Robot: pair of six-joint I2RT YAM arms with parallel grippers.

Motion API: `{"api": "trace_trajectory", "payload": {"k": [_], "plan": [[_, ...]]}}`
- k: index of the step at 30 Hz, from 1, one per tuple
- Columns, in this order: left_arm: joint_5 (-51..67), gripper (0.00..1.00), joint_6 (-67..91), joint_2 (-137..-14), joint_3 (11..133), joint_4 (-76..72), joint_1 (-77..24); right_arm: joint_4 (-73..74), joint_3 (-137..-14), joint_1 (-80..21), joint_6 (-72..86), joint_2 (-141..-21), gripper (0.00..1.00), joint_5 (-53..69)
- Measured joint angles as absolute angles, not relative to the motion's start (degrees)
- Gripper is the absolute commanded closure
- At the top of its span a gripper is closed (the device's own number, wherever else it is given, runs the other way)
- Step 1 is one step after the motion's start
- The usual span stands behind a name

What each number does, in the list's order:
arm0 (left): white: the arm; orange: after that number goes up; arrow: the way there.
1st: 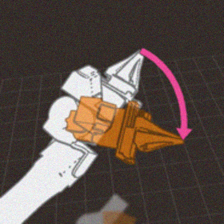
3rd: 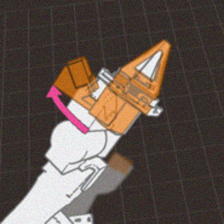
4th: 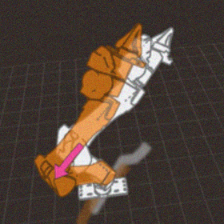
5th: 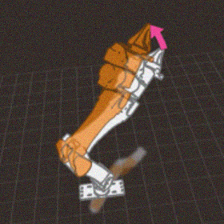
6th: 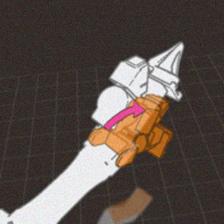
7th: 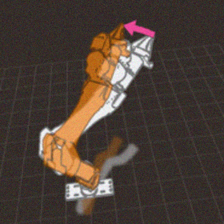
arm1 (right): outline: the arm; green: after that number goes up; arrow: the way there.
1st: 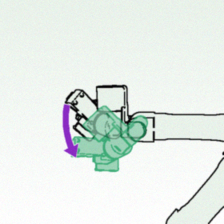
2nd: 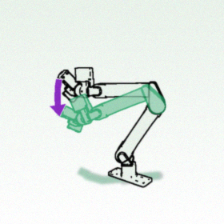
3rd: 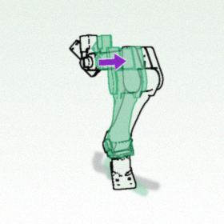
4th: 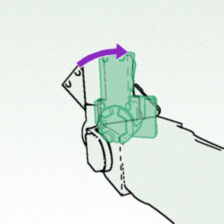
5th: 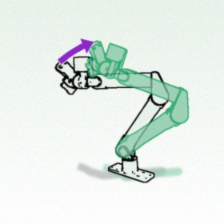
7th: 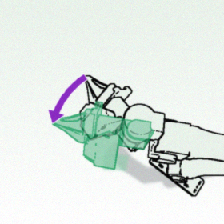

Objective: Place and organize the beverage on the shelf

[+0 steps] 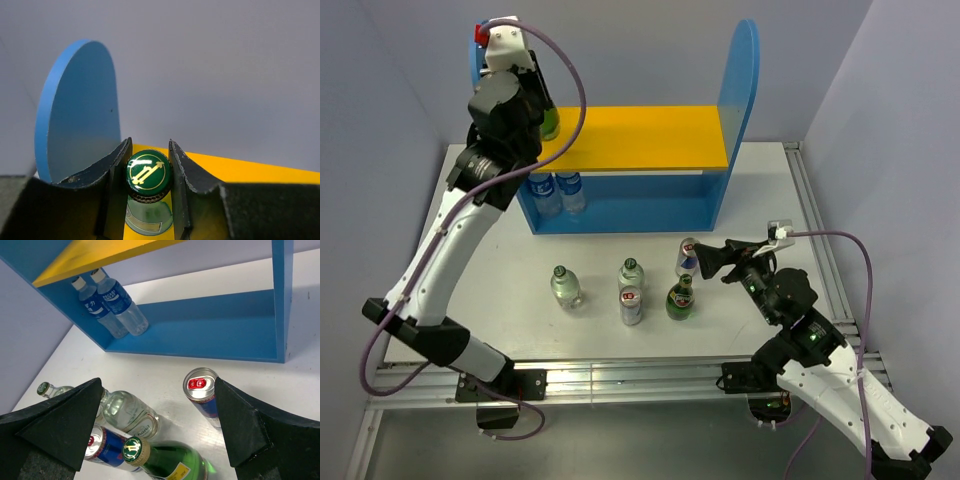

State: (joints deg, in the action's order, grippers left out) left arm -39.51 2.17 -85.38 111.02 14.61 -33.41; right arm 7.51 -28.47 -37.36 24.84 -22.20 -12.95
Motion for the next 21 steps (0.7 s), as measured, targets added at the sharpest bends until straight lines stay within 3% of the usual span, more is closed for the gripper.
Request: {"api": "trace_trajectory", "payload": {"k": [10, 19, 21], "plan": [[-35.8, 1.00, 2.2, -96.4, 111.1, 15.1, -24.8, 7.7, -27.7, -37.4, 25.1, -21.2, 0.00, -12.8], [-35.9, 1.00, 2.6, -96.7, 110.7, 13.7, -20.5, 7.7, -27.7, -37.4, 25.3, -21.1, 0.00, -12.8], [-35.8, 0.95, 2.9, -96.5, 109.7, 12.2, -19.9, 7.6, -27.7, -37.4, 25.3, -21.3, 0.00, -12.8]]}}
